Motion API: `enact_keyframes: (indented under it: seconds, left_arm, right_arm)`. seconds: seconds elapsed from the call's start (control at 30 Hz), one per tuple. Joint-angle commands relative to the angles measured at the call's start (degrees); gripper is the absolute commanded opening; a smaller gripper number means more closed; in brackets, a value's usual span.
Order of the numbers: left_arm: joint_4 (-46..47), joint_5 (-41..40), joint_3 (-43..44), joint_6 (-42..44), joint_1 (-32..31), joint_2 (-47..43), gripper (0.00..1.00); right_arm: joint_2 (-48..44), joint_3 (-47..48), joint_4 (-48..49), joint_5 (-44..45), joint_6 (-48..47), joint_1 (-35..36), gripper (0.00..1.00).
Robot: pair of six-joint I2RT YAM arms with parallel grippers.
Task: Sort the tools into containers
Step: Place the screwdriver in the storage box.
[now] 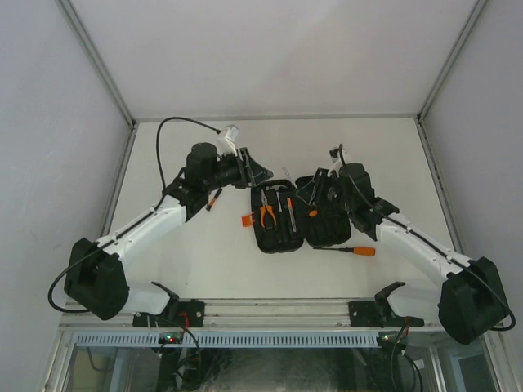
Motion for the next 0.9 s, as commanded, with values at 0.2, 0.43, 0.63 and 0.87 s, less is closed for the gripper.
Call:
enact_keyframes:
  seconds: [0.2,0.43,0.63,0.87]
  left_arm:
    - [-10.1,-8.3,2.4,4.0,5.1,-2.4,0.48]
    - [-9.9,-7.7,1.3,2.7,5.3,-0.9,0.47]
    - [-10.4,-7.9,1.2,3.0,5.4,-0.2,0.47]
    - [-10.5,-7.7,1.6,2.8,6.0,0.5,0.46]
  right_arm:
    - [-0.2,3.1,-13.7,4.5,-6.0,-3.3,0.00]
    - [3.2,3.3,-13.3,2.8,-4.8,-5.2,0.00]
    - [4.1,5.8,-17.0,2.6,-14.7,-3.2,0.05]
    - [5.8,9.3,-25.0,10.8,-29.8,6.1,0.46]
